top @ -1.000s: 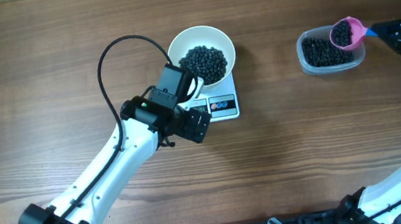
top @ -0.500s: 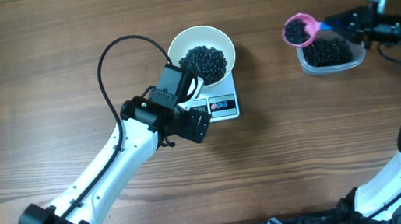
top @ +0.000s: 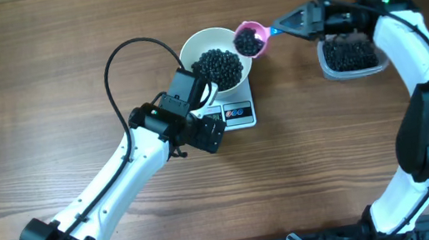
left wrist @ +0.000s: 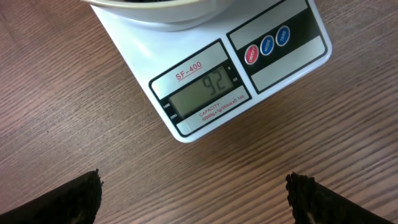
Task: Scoop item into bowl and weigh 150g on scale
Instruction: 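Tip the scoop with right gripper to pour beans into bowl, then carry the empty scoop back and dig into the bean tub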
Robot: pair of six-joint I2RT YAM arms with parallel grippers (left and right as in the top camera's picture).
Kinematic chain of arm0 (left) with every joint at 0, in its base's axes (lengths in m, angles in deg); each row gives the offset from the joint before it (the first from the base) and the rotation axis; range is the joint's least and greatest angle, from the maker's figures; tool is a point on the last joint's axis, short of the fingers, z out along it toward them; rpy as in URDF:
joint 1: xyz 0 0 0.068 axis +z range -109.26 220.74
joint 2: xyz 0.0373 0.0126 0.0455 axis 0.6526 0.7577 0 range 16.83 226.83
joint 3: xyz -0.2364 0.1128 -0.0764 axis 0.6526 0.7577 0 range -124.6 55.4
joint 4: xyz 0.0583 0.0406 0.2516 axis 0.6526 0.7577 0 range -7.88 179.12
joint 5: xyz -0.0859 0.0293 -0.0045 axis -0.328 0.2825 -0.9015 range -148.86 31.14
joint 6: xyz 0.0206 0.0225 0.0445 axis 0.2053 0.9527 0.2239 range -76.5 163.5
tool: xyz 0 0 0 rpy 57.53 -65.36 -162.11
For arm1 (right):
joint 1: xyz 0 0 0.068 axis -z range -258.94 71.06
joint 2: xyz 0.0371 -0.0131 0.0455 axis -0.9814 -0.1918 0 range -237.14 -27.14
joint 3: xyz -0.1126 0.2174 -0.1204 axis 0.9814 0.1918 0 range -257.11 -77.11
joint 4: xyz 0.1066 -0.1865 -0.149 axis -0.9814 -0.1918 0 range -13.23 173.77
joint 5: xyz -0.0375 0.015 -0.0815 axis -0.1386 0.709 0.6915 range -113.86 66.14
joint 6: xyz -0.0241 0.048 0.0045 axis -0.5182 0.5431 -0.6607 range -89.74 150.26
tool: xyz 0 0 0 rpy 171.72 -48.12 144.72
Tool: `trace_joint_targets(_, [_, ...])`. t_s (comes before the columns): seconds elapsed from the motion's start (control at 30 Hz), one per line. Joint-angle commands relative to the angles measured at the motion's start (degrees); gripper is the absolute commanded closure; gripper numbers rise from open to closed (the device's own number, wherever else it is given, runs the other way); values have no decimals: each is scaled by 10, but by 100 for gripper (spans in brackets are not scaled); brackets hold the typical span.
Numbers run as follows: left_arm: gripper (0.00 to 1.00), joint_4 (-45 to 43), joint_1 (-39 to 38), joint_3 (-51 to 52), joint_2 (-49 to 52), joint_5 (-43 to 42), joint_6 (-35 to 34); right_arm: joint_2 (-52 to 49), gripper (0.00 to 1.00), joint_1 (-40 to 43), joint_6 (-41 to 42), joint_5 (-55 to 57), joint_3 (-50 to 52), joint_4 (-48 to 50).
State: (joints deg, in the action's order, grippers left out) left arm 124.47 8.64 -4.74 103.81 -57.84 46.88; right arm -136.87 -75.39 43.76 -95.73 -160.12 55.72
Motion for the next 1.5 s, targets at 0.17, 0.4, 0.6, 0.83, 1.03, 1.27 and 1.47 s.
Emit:
trace_joint_targets(0.17, [0, -2, 1, 3, -9, -3, 7, 59, 96, -74, -14, 138, -2, 72])
trace_joint_targets(0.4, [0, -2, 1, 3, -9, -3, 7, 140, 96, -170, -287, 353, -2, 56])
trace_joint_targets(0.6, [0, -2, 1, 3, -10, -3, 7, 141, 96, -251, -493, 528, -2, 43])
trace_joint_targets(0.83, [0, -2, 1, 3, -9, -3, 7, 141, 96, -265, -595, 544, -2, 14])
trace_joint_targets(1.03, [0, -2, 1, 2, -9, -3, 7, 141, 96, -265, -600, 543, -2, 10])
trace_joint_targets(1.27, [0, -2, 1, 3, -9, -3, 7, 141, 96, -256, -452, 539, -2, 15])
trace_joint_targets(1.47, [0, -1, 1, 3, -9, -3, 7, 141, 96, -154, -358, 537, -2, 93])
